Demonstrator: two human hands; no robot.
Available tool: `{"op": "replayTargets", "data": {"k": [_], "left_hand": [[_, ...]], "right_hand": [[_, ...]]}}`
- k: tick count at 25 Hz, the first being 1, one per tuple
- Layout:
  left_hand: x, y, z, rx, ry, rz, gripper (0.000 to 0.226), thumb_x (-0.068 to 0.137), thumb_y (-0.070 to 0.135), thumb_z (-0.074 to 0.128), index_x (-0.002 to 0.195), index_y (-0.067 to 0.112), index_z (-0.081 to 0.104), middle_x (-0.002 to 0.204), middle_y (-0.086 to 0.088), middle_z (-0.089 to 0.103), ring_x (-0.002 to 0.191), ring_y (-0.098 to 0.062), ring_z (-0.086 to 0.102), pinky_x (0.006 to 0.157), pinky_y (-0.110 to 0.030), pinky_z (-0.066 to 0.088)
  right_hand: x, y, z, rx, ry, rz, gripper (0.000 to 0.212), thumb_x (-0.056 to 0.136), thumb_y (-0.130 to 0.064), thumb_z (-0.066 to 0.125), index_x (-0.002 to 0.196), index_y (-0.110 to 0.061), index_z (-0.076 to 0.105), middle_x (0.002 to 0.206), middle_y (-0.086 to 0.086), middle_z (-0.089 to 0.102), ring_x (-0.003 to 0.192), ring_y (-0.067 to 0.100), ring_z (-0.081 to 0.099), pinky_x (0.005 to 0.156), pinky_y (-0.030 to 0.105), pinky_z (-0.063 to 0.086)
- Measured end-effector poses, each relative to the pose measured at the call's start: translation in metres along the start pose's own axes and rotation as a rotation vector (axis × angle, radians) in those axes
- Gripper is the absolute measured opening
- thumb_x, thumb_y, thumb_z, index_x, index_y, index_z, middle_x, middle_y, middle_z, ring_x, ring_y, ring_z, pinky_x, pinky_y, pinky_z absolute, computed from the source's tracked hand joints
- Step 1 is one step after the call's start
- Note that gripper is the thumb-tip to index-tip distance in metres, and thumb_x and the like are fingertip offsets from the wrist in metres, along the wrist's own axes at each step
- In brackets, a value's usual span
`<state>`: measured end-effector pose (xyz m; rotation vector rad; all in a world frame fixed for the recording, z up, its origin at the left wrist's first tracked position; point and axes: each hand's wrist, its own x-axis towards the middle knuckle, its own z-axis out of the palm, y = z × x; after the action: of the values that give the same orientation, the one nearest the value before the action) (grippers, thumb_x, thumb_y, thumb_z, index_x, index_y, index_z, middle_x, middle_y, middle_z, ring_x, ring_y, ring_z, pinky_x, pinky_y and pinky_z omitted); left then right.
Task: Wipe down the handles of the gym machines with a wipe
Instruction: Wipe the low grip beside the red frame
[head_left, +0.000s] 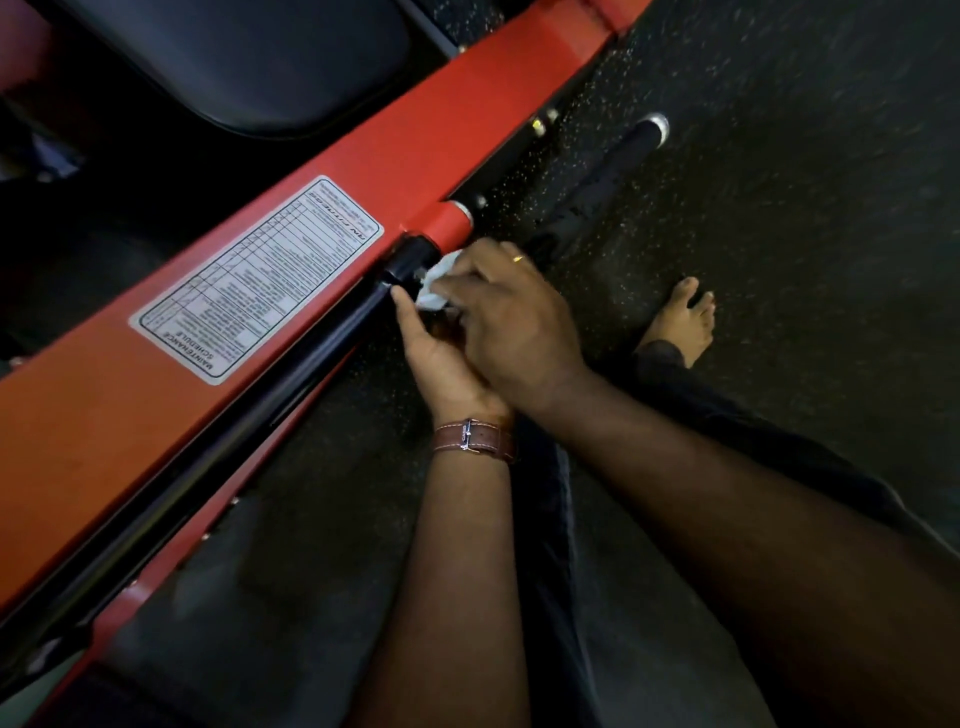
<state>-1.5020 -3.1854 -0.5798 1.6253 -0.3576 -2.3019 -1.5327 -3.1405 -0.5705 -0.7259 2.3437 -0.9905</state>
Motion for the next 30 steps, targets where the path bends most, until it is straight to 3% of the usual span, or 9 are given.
{"op": "replayTargets", "data": {"k": [3, 6, 11, 13, 15, 17, 22, 25, 30], "left_hand": [[-0.002, 0.008, -0.002, 0.404, 0.22, 0.047, 0.041, 0.094, 0.051, 0.06, 0.101, 0.012, 0.072, 0.087, -0.003, 0.072, 0.077, -0.017, 0.066, 0.071, -0.029, 0.051], [-0.002, 0.01, 0.0, 0.495, 0.26, 0.106, 0.024, 0.089, 0.034, 0.073, 0.08, 0.012, 0.075, 0.08, -0.004, 0.075, 0.072, -0.016, 0.068, 0.068, -0.03, 0.054], [0.003, 0.014, -0.004, 0.636, 0.343, 0.229, 0.042, 0.085, 0.05, 0.071, 0.061, 0.017, 0.077, 0.076, -0.007, 0.074, 0.07, -0.021, 0.066, 0.069, -0.036, 0.052], [0.005, 0.016, -0.002, 0.665, 0.402, 0.229, 0.055, 0.092, 0.051, 0.063, 0.047, 0.02, 0.073, 0.061, 0.0, 0.07, 0.058, -0.013, 0.064, 0.059, -0.024, 0.051], [0.005, 0.018, -0.001, 0.735, 0.458, 0.246, 0.068, 0.094, 0.05, 0.06, 0.034, 0.018, 0.062, 0.046, 0.002, 0.059, 0.044, -0.014, 0.054, 0.05, -0.024, 0.044], [0.004, 0.018, -0.005, 0.852, 0.44, 0.385, 0.067, 0.09, 0.05, 0.066, 0.034, 0.013, 0.054, 0.04, -0.006, 0.05, 0.04, -0.019, 0.047, 0.046, -0.028, 0.04], [0.013, 0.018, -0.016, 1.214, 0.288, 0.822, 0.052, 0.078, 0.031, 0.082, 0.044, 0.009, 0.05, 0.038, 0.006, 0.04, 0.037, -0.005, 0.034, 0.046, -0.02, 0.033], [0.016, 0.025, -0.016, 1.284, 0.208, 0.998, 0.036, 0.076, 0.031, 0.083, 0.055, 0.016, 0.057, 0.044, 0.007, 0.043, 0.039, -0.006, 0.036, 0.046, -0.021, 0.034], [0.018, 0.034, -0.016, 1.308, 0.077, 1.036, 0.009, 0.08, 0.027, 0.08, 0.082, 0.018, 0.079, 0.044, 0.016, 0.037, 0.04, -0.002, 0.034, 0.048, -0.015, 0.032]], "right_hand": [[0.014, 0.049, -0.016, -0.074, 0.189, 0.276, 0.025, 0.084, -0.011, 0.057, 0.099, -0.017, 0.076, 0.098, 0.006, 0.062, 0.087, 0.026, 0.061, 0.066, 0.039, 0.054], [0.007, 0.038, -0.003, -0.092, 0.151, 0.045, 0.026, 0.085, -0.009, 0.054, 0.097, -0.011, 0.076, 0.096, 0.01, 0.063, 0.088, 0.029, 0.061, 0.067, 0.039, 0.054], [0.02, 0.035, -0.013, -0.087, 0.121, 0.279, 0.023, 0.086, -0.008, 0.056, 0.097, -0.013, 0.075, 0.102, 0.009, 0.059, 0.098, 0.034, 0.055, 0.072, 0.033, 0.042], [0.022, 0.008, -0.006, -0.192, -0.021, 0.119, 0.021, 0.085, -0.015, 0.053, 0.09, -0.009, 0.072, 0.104, 0.012, 0.059, 0.097, 0.033, 0.053, 0.072, 0.035, 0.034], [0.024, -0.001, -0.004, -0.211, -0.063, -0.009, 0.026, 0.084, -0.023, 0.051, 0.09, -0.008, 0.072, 0.103, 0.013, 0.061, 0.096, 0.032, 0.054, 0.076, 0.037, 0.038], [0.025, 0.023, -0.013, -0.171, 0.018, 0.164, 0.02, 0.085, -0.012, 0.06, 0.097, -0.007, 0.074, 0.104, 0.014, 0.061, 0.096, 0.032, 0.056, 0.075, 0.035, 0.046], [-0.007, -0.006, 0.009, 0.619, 0.488, 0.813, 0.033, 0.093, 0.002, 0.058, 0.122, -0.013, 0.063, 0.112, 0.005, 0.062, 0.097, 0.013, 0.061, 0.082, 0.019, 0.05], [0.01, -0.021, 0.015, 1.359, 0.696, 1.348, 0.027, 0.096, 0.002, 0.054, 0.118, -0.013, 0.057, 0.099, 0.005, 0.065, 0.085, 0.017, 0.064, 0.08, 0.034, 0.058], [0.029, -0.001, 0.01, 1.973, 0.674, 1.381, 0.04, 0.108, -0.029, 0.035, 0.125, -0.001, 0.058, 0.116, 0.022, 0.064, 0.119, 0.033, 0.059, 0.111, 0.046, 0.041]]}}
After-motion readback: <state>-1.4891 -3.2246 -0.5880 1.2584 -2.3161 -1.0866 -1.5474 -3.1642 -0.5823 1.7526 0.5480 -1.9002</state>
